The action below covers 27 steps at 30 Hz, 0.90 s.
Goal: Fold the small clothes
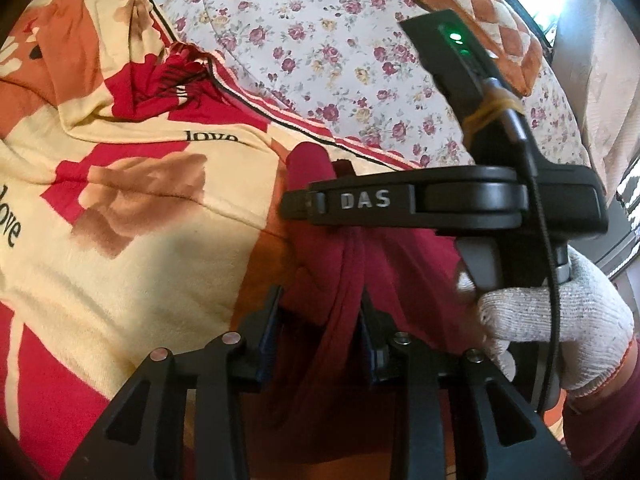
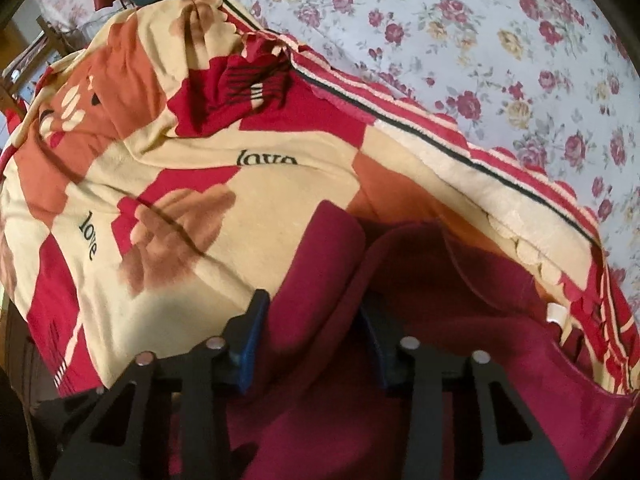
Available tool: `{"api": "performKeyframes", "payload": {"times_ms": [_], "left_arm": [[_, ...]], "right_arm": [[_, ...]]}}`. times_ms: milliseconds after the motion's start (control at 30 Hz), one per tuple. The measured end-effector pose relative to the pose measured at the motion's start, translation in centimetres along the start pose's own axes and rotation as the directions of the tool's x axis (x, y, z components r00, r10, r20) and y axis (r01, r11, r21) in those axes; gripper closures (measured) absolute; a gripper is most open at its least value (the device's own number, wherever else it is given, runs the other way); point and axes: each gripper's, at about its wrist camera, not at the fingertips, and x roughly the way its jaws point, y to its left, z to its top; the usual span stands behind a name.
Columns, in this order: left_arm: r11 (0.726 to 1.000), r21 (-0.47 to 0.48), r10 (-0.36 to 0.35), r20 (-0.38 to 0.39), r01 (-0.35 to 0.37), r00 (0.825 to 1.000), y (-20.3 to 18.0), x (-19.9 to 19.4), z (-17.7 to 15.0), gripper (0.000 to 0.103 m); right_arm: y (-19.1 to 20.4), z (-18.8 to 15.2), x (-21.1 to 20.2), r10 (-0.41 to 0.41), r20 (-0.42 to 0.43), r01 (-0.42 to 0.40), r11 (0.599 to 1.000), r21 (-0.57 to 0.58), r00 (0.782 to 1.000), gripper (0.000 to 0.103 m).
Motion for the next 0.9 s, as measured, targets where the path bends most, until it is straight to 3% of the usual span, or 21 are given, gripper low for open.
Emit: {"api": "performKeyframes", "payload": {"times_ms": [233,433,467,500,567,767,900], "left_arm": [[0.998,0.002,0.07,-0.023,-0.07,0.997,0.0,0.2,-0.3,0.066],[0.997,0.037,0.076,-0.053,-0.074,0.996,-0.7,0.8,-0.4,0.064],[0.996,0.051,0.078,-0.063,-0.075,0.995,-1.1,0.9,-0.5,0.068],[0.995,0.071,0.073,-0.072,-0.068,0.995,-1.5,0.9,-0.5,0.086],[0.995,0.087,0.055,-0.089,-0.047,0.994,-2.4,0.7,-0.5,0.099],[0.994,0.109,-0.01,-0.063,0.016,0.998,-5.4,-1.3,0.5,0.103],[0.984,0.175,-0.026,-0.063,0.037,0.998,-9.3,-2.0,1.1,0.103]], "right_arm": [[-1.5,-0.6,-1.0,0.069,0.048,-0.071,0.997,0.041,0.996,0.074],[-2.0,-1.0,-1.9,0.099,0.081,-0.104,0.993,0.06,0.992,0.077],[-2.0,-1.1,-2.1,0.103,0.087,-0.109,0.992,0.062,0.991,0.078],[-2.1,-1.2,-2.3,0.109,0.093,-0.115,0.991,0.065,0.99,0.078],[-2.5,-1.5,-3.0,0.125,0.107,-0.132,0.989,0.069,0.986,0.08],[-4.4,-2.6,-7.3,0.145,0.196,-0.163,0.984,0.078,0.97,0.081],[-6.0,-3.8,-10.6,0.133,0.248,-0.155,0.985,0.073,0.96,0.081]]}}
